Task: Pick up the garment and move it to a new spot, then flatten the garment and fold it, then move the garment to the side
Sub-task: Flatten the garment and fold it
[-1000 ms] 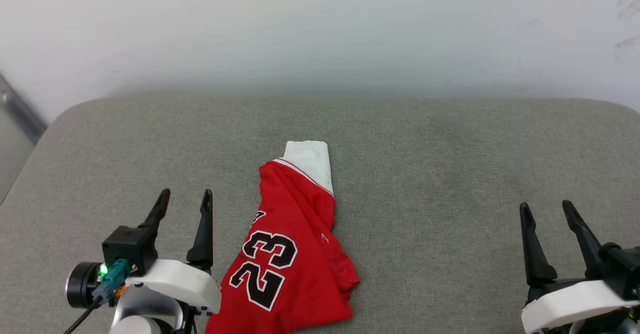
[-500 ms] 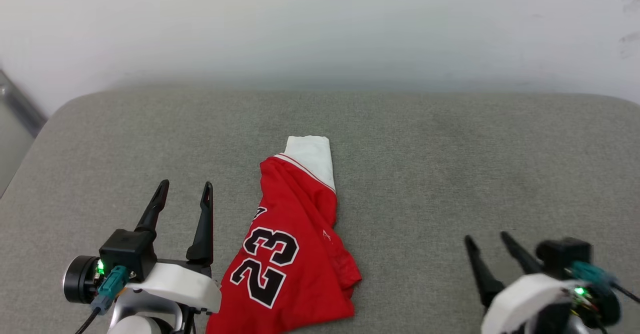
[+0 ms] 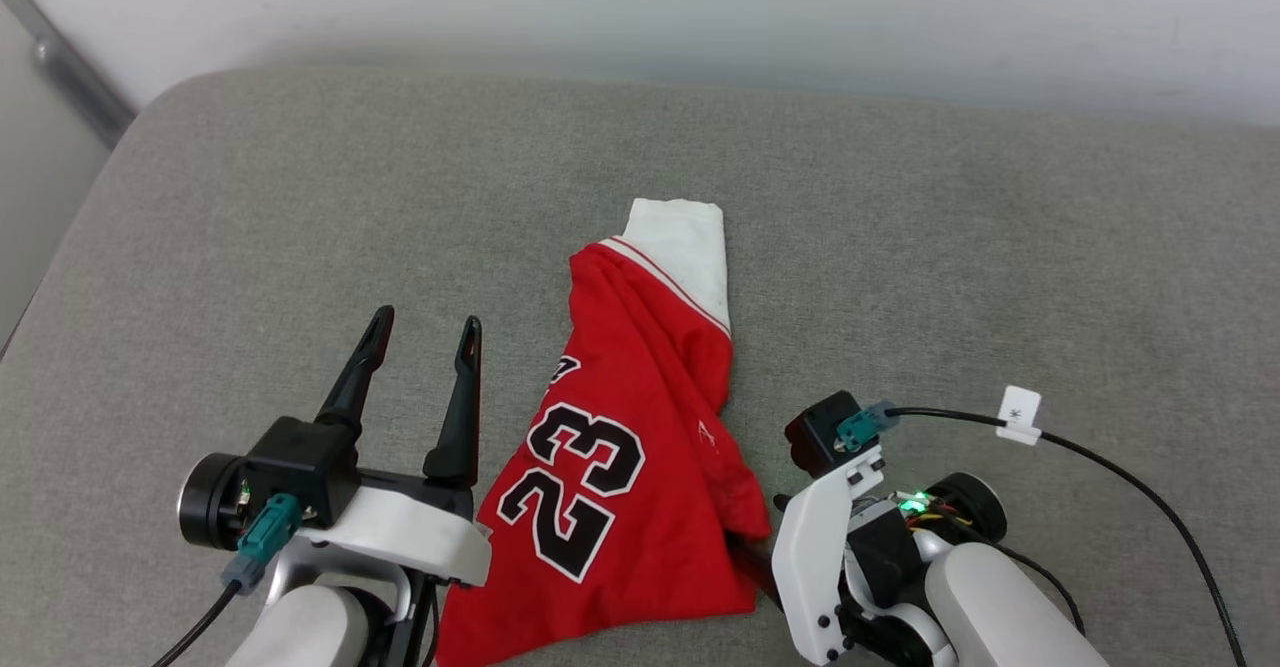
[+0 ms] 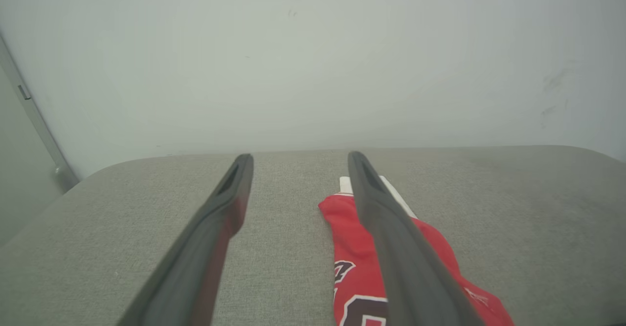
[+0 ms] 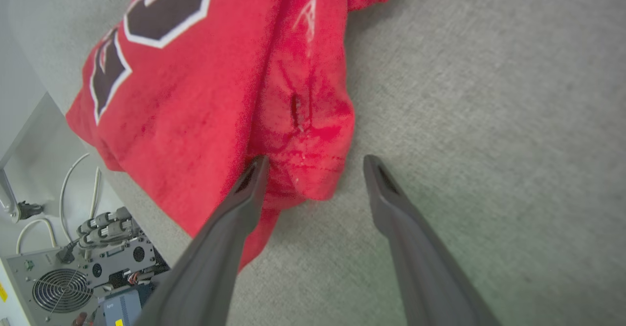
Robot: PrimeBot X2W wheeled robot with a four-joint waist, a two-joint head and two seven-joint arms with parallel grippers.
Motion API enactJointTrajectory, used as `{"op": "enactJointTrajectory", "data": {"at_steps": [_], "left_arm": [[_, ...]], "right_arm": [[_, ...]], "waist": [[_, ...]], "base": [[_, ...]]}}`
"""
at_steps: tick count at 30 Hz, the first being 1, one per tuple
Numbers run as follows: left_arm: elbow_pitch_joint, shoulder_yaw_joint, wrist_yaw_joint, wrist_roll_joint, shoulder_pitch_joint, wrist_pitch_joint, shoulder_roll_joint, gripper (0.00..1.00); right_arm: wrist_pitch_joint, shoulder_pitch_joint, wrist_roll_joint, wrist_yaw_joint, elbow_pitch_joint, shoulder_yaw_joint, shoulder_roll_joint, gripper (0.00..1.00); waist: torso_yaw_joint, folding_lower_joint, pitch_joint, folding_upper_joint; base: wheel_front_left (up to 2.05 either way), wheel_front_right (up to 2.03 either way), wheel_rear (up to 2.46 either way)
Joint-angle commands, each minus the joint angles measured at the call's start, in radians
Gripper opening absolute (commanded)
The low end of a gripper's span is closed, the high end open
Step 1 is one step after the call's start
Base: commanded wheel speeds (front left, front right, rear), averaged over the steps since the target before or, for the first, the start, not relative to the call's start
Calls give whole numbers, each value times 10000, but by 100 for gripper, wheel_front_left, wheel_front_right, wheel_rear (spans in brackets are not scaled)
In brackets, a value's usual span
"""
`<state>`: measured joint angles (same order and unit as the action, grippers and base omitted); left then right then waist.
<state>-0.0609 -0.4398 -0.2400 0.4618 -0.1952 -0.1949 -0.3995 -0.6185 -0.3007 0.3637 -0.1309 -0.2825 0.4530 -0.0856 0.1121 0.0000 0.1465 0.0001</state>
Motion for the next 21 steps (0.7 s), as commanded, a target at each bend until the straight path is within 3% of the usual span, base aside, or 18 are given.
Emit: {"op": "enactJointTrajectory", "data": {"at_steps": [1,6,7,8,9,15,21], "left_arm": [[54,-31,25,-23,-158,-64,56,100],[369,-62,114,61,-293,-208,188,100],[422,-66,113,65,-285,-215,210,100],[465,-67,118,71,-273,-223,222,100],[499,-65,114,86,-259,-249,229,100],[606,63,-37,177,61,-323,166,100],[474,108,-175,246,328,-262,107,100]], "right_arm": [[-96,-189,78,3,-248,157,-62,100],[-523,-429,477,3,-1585,878,-73,100],[-613,-444,521,3,-1803,1022,-113,50],[-657,-453,618,2,-1963,1131,-137,20],[-615,-482,696,2,-2041,1173,-150,0],[900,-1295,634,6,-1016,406,-538,0],[1740,-766,-78,5,505,-1683,-895,0]], "waist": [[232,0,249,-1],[391,0,397,-1],[407,0,398,-1],[418,0,392,-1],[422,0,379,-1],[223,0,93,-1],[-133,0,-185,-1]], "base": [[0,0,0],[0,0,0],[0,0,0],[0,0,0],[0,0,0],[0,0,0],[0,0,0]]}}
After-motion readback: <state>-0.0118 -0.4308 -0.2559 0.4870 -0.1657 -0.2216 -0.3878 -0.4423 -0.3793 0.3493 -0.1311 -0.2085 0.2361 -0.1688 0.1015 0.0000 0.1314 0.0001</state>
